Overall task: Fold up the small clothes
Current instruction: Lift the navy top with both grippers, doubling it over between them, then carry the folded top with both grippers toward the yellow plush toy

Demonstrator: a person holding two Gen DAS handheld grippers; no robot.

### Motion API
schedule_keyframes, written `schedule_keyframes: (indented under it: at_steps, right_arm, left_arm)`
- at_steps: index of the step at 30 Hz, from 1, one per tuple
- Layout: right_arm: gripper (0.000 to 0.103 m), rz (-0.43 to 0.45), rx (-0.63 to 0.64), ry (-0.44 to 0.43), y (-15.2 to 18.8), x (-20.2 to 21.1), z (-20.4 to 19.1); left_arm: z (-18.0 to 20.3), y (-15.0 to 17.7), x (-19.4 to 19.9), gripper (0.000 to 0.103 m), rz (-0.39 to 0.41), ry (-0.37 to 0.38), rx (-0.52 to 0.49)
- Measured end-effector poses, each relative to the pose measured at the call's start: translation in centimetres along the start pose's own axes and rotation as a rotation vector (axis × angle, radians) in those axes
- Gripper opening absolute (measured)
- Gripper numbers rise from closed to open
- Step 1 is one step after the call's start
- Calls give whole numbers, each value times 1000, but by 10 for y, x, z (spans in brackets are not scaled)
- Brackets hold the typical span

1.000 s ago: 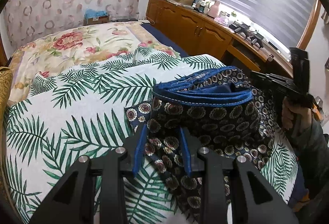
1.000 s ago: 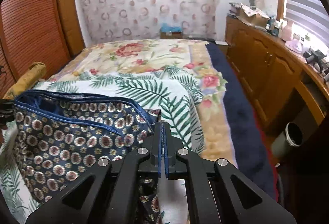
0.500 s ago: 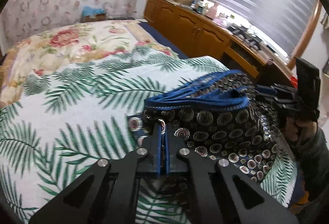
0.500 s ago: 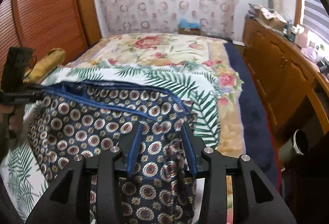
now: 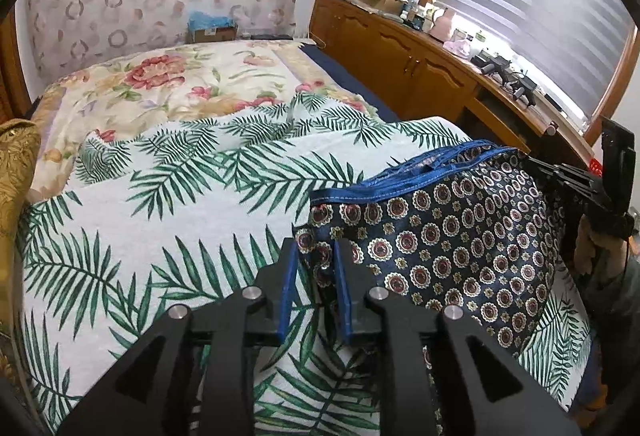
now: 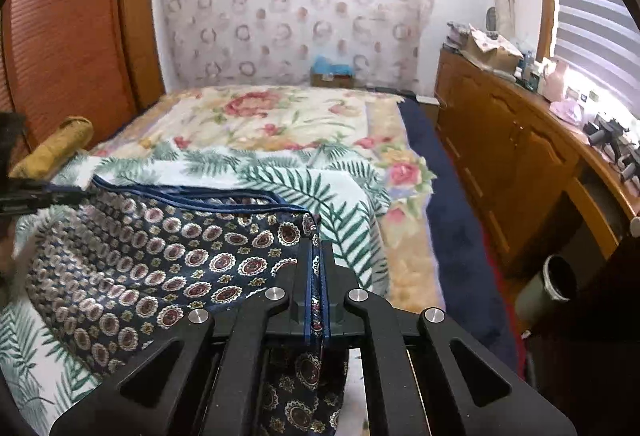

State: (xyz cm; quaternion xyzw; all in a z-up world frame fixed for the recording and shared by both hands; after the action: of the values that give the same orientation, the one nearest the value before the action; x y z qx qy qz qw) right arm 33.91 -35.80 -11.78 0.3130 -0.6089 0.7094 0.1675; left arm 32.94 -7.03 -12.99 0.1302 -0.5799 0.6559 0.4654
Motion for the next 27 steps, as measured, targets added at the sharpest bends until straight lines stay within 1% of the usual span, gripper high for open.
schedule_keyframes:
  at_steps: [4,6,7,8,9,10,11,12,16,19,24,27]
  right_arm:
    - [2,-19,-7,-5,1,-3,1]
    - [5,-23,-9,1,2,-1,4]
    - [11,-29,-6,5,2,-3,4]
    - [20,-36,-3,-2,3,-4,3]
    - [32,-44,-1,-14,5,-6,1]
    - [38,-53,2,-15,7,-8,1]
    - [47,-61,6,-11,8,-10,0]
    - [50,-69,7,-10,9,-13,0]
    - [55,-105,-19,-19,14,-23,4]
    - [56,-116,-24,-34,14,-28,4]
    - [59,-149,-42,-86,16,-38,1]
    - [60,-166,-50,-126,17,-42,-1]
  left_arm:
    - [-2,6,-8,20,-28,-8,2]
    - [-4,8,-13,21,-45,-5,12]
    - [-5,9,-16,21,-53,0,18]
    - [-4,10,-18,21,-60,4,20]
    - [-4,10,-19,22,-63,7,21]
    - [-4,9,-20,22,-60,8,21]
    - [-3,8,-21,23,-62,8,20]
    - [-3,7,-22,23,-64,9,20]
    - [-1,2,-26,25,-72,10,10]
    - [1,-1,-28,25,-74,2,-5]
    - [4,-5,-31,27,-78,-6,-9]
    - [3,-5,-31,27,-73,4,4]
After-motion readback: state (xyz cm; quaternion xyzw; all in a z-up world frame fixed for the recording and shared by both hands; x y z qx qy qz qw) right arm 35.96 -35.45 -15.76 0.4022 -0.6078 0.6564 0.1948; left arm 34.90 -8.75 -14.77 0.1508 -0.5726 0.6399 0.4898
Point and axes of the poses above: each gripper's, at about its wrist camera, not at the fingertips, and x roughly against the way its jaws point, z to its right, y to its underside, the point moved 8 cm from there along -x, roughly the way its jaws point, and after that the axes turned 3 degrees about y, right-handed, at the moved point
